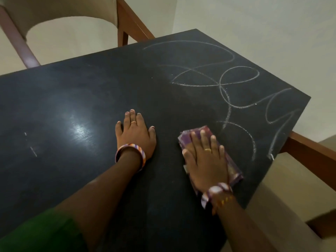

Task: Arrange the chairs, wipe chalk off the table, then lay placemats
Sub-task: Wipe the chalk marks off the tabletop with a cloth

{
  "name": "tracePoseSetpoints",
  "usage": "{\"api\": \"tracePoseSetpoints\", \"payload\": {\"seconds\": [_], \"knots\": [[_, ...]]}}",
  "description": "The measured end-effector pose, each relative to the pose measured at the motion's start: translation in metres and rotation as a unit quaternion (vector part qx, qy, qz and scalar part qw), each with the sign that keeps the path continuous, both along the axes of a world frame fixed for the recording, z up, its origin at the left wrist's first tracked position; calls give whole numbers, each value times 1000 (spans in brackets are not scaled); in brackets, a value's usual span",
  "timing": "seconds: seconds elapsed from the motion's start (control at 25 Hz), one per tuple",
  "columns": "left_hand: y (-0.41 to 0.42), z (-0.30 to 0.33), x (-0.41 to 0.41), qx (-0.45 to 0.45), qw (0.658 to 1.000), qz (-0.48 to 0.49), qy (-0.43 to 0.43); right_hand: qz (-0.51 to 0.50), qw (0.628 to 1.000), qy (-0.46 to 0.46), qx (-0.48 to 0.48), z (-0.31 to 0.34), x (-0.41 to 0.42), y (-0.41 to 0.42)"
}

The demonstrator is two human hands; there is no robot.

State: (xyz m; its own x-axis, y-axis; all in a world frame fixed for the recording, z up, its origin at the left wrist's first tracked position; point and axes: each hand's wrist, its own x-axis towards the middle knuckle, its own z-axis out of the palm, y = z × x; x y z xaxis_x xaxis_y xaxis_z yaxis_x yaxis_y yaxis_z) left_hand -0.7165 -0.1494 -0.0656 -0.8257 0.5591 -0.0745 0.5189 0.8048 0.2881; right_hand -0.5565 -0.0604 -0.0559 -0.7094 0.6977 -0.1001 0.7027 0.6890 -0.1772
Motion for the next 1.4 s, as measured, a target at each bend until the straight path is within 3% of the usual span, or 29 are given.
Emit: {"api": "tracePoseSetpoints", "payload": {"seconds": [0.08, 0.32, 0.52, 0.8, 1.0, 1.12, 1.24, 1.4], "knots": [[0, -1, 0, 5, 1000, 1, -1, 3, 1000, -9, 9, -3, 14, -7], [-3, -3, -1, 13, 1000, 0, 7, -84, 996, -4, -26, -1, -33, 84], [-2, -1, -1, 10, 1000, -1, 7, -73, 997, -4, 13, -5, 40, 16], [-1, -4, -1, 6, 1000, -2, 16, -132, 991, -12, -21, 1, -15, 108], [-2, -2, -1, 6, 1000, -2, 14, -99, 995, 13, 23, -7, 35, 28], [-2, -3, -1, 9, 1000, -4, 16, -101, 994, -7, 36, -12, 21, 61], [-3, -5, -1, 11, 1000, -4, 17, -137, 991, 7, -9, -3, -9, 116], [-3, -3, -1, 10, 1000, -2, 20, -100, 995, 12, 13, -5, 21, 72]]}}
